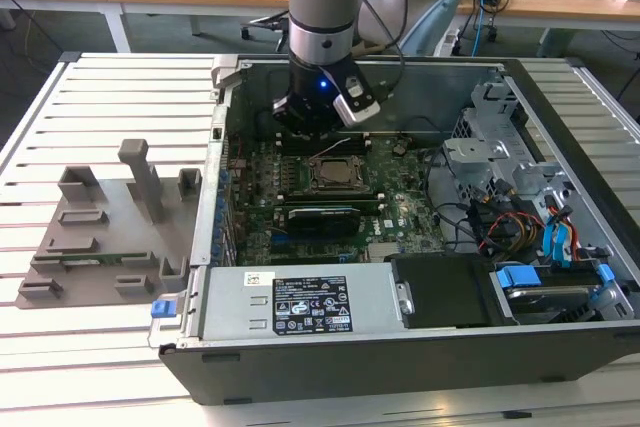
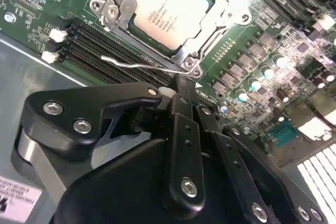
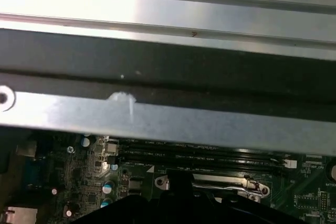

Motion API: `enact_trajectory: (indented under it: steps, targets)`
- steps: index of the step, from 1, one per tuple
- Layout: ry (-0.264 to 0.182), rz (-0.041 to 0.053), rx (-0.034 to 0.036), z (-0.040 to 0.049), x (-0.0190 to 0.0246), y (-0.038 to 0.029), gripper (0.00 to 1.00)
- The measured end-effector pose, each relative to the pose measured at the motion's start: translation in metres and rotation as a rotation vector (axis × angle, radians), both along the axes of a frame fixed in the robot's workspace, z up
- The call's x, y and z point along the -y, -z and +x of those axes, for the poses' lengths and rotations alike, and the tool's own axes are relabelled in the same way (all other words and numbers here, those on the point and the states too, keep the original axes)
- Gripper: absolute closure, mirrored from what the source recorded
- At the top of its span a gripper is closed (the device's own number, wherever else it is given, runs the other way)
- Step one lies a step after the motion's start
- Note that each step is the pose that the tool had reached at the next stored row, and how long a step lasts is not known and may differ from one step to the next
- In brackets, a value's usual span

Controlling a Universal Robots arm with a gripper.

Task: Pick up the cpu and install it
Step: 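Install the first cpu locking lever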

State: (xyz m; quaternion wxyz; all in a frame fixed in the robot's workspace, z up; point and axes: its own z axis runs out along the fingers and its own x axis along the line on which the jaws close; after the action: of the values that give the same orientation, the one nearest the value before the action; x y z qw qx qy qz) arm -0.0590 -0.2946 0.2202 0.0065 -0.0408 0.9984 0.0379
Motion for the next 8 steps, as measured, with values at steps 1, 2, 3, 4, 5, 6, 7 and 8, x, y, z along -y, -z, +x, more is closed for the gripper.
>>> enact_trajectory:
  steps: [1,2,3,4,5,6,7,8]
  targets:
    - [0.000,-0.0001,-0.0001,0.0002,-0.0001,0.0014,0.89]
    - [0.000,0.0000,0.0000,0.0006,-0.0001,0.0032,0.89]
    - [0.000,0.0001,0.0000,0.0019,-0.0003,0.0057,0.89]
    - [0.000,0.0000,-0.0001,0.0028,-0.0009,0.0068,0.89]
    - [-0.001,0.0000,-0.0001,0.0033,-0.0012,0.0072,0.89]
    - [-0.001,0.0001,0.0000,0.0038,-0.0015,0.0077,0.89]
    - [-0.001,0.0001,0.0000,0.0043,-0.0016,0.0079,0.89]
    - [-0.002,-0.0001,-0.0001,0.0047,-0.0019,0.0080,0.89]
